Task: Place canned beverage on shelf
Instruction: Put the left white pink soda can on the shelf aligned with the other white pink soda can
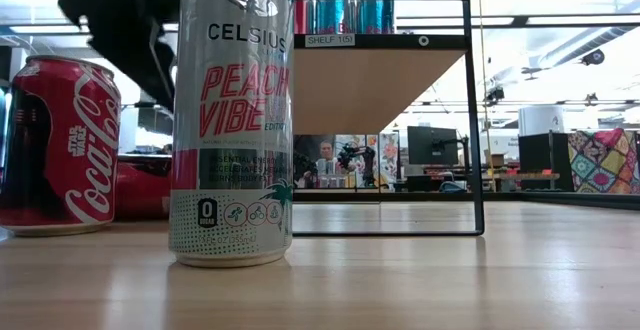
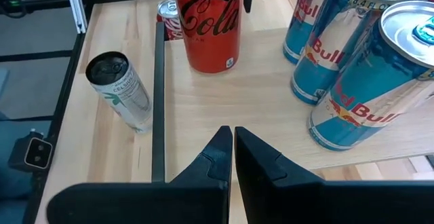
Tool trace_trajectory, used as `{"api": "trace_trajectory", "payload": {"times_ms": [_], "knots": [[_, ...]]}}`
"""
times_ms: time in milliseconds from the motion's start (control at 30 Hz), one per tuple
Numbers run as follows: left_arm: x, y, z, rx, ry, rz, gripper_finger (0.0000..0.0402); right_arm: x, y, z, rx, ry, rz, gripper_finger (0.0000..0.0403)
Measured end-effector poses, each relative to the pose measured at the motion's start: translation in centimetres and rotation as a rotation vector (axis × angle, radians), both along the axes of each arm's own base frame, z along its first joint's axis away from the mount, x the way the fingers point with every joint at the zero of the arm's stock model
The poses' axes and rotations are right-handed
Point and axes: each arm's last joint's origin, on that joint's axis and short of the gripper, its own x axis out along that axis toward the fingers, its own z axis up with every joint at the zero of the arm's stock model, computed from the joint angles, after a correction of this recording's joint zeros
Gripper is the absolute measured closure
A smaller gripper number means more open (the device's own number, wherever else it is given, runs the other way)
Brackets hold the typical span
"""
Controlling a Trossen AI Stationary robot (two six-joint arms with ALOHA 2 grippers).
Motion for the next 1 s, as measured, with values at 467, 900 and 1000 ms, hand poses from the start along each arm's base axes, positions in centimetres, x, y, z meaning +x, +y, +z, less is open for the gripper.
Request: {"api": "trace_trajectory", "payload": {"times_ms": [467, 900, 1000], "knots": [[-1.0, -1.5, 6.5, -0.047, -0.05, -0.021, 0.0138, -0.6, 1.9, 0.4, 0.107, -0.016, 0.014, 0.0394], [-2.0, -2.5, 7.0, -0.074, 0.045, 0.032, 0.0138, -2.6, 5.3, 2.7, 0.237, -0.034, 0.104, 0.0394], [-2.0, -2.9, 6.8, -0.09, 0.05, 0.037, 0.0138, -3.0, 6.2, 2.5, 0.289, -0.014, 0.098, 0.0394]]}}
